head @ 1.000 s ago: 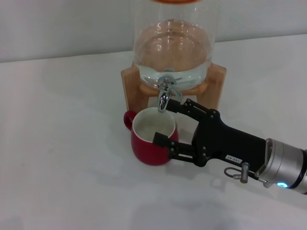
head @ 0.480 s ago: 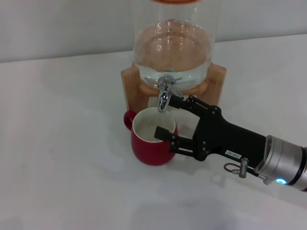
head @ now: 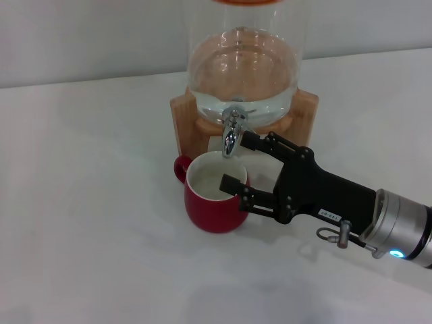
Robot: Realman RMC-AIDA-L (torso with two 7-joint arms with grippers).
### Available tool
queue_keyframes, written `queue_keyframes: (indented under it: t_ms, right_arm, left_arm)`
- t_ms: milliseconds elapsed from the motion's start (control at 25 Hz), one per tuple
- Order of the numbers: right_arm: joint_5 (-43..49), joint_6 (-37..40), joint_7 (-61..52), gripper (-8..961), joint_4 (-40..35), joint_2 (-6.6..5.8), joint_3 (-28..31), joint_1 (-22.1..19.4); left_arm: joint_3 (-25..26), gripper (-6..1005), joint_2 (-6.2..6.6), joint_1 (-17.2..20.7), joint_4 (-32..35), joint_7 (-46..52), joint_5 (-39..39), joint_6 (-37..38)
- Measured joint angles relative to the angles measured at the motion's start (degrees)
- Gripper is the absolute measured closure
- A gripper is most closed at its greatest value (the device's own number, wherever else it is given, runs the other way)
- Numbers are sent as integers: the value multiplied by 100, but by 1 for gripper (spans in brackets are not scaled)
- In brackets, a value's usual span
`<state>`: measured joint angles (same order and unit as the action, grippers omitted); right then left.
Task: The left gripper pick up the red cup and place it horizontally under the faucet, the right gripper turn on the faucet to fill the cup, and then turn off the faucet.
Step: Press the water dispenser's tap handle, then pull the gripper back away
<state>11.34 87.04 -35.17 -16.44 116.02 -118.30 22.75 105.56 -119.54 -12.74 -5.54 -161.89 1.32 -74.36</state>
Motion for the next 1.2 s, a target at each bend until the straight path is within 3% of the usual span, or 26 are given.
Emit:
queue_keyframes:
  t_ms: [1200]
  right_arm:
    - [-159,-58,89,110,50,-44,213,-43]
  left_arm:
    - [0,165,9,-9,0,0,0,0]
